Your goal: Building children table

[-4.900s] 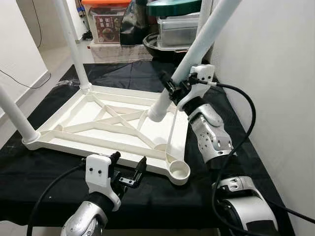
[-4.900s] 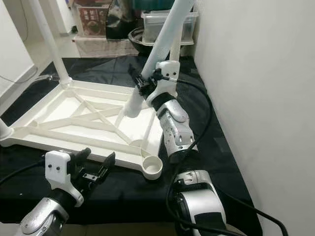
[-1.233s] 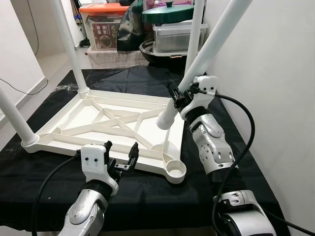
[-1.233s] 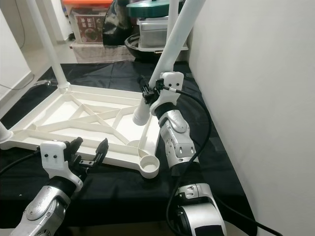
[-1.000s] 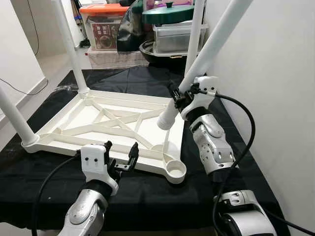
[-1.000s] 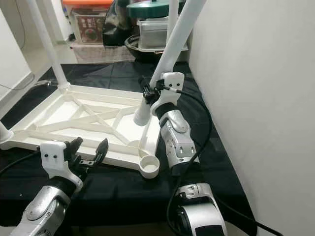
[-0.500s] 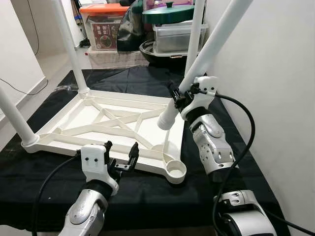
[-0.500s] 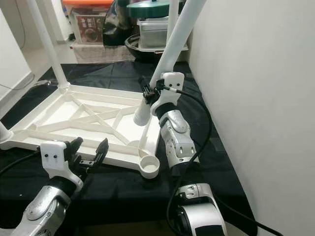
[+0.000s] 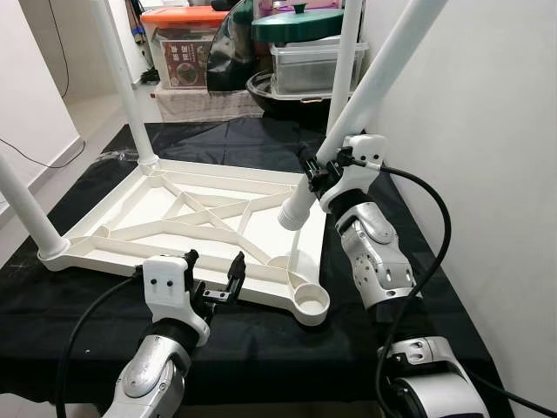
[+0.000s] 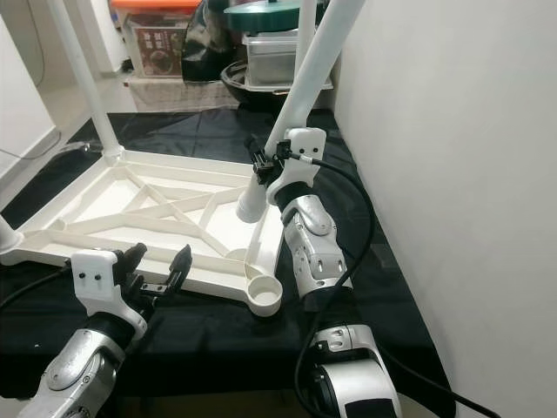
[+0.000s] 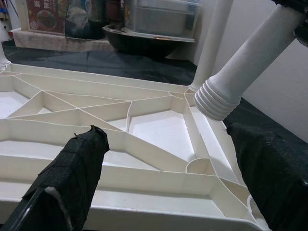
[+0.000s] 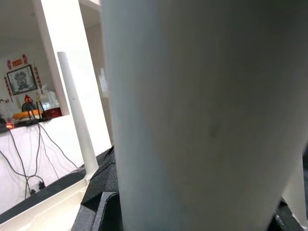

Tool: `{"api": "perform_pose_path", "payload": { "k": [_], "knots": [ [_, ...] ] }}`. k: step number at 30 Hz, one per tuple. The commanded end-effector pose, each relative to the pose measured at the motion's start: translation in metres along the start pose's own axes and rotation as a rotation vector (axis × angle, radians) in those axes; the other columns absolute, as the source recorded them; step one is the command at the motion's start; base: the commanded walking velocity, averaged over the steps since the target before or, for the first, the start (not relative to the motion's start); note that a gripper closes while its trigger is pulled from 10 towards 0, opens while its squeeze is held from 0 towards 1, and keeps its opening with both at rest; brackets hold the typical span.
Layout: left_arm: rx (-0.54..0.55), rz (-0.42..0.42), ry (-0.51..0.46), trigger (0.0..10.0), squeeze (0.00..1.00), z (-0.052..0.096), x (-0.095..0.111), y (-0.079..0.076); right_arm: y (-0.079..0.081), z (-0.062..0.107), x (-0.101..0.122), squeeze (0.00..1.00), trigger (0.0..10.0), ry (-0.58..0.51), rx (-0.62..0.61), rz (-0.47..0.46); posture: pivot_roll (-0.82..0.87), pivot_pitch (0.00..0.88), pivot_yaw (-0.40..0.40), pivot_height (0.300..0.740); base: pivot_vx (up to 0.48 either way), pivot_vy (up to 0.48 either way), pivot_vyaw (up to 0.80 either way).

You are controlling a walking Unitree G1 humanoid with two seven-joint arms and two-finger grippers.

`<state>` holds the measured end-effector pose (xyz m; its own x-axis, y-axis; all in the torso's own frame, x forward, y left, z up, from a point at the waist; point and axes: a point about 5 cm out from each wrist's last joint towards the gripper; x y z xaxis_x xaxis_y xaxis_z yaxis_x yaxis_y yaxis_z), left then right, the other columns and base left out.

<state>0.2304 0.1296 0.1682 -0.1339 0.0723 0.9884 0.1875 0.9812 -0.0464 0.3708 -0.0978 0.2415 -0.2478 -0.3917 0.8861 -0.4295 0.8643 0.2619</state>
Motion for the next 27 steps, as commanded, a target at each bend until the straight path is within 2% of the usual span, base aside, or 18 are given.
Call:
{"api": "perform_pose_path", "payload": {
  "k": [1,12,19,20,21,22,23,24,27],
  "knots": [
    [0.013,-0.006,0.005,10.0,0.0,0.001,-0.003,0.002,0.001,-0.002,0.002,0.0,10.0,-0.007,0.004,0.004,0.0,0.013,-0.008,0.74,0.0,0.0,0.0],
    [0.013,-0.006,0.002,10.0,0.0,0.001,-0.003,0.002,0.0,-0.004,0.005,0.0,10.0,-0.016,0.01,0.009,-0.01,0.0,-0.011,0.74,0.0,0.0,0.0],
    [0.013,-0.007,0.001,10.0,0.0,0.001,-0.003,0.002,-0.007,-0.009,0.014,0.0,10.0,-0.022,0.043,0.024,0.0,0.0,-0.008,0.74,0.0,0.0,0.0],
    [0.013,-0.007,0.001,10.0,0.0,0.001,-0.002,0.002,-0.01,-0.013,0.02,0.0,10.0,0.011,0.13,0.002,0.0,0.0,-0.008,0.74,0.0,0.0,0.0],
    [0.013,-0.007,0.001,10.0,0.0,0.001,-0.002,0.002,-0.01,-0.013,0.02,0.0,10.0,0.011,0.13,0.002,0.0,0.0,-0.008,0.74,0.0,0.0,0.0],
    [0.014,-0.008,0.0,10.0,0.0,0.002,-0.002,0.002,-0.012,-0.018,0.027,0.0,10.0,0.076,0.266,-0.02,-0.01,0.0,-0.011,0.74,0.0,0.0,0.0],
    [0.014,-0.008,0.0,10.0,0.0,0.002,-0.002,0.002,-0.012,-0.018,0.027,0.0,10.0,0.076,0.266,-0.02,-0.01,0.0,-0.011,0.74,0.0,0.0,0.0],
    [0.016,-0.007,0.0,10.0,0.0,0.003,-0.001,0.003,-0.014,-0.02,0.036,0.0,10.0,0.155,0.438,-0.08,-0.01,0.013,-0.01,0.74,0.0,0.0,0.0],
    [0.016,-0.007,0.0,10.0,0.0,0.003,-0.001,0.003,-0.014,-0.02,0.036,0.0,10.0,0.155,0.438,-0.08,-0.01,0.013,-0.01,0.74,0.0,0.0,0.0]
  ]
}}
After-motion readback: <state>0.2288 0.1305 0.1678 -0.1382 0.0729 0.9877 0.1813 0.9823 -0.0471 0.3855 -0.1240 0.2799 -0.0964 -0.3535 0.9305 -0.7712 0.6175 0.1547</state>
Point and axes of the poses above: a point about 5 cm out from each wrist's last joint towards the gripper, its own z axis pointing back from the gripper into the wrist, its own x axis along the axis of the wrist's last joint, y = z × x, and after that the axes turned 9 degrees about -z, right-handed
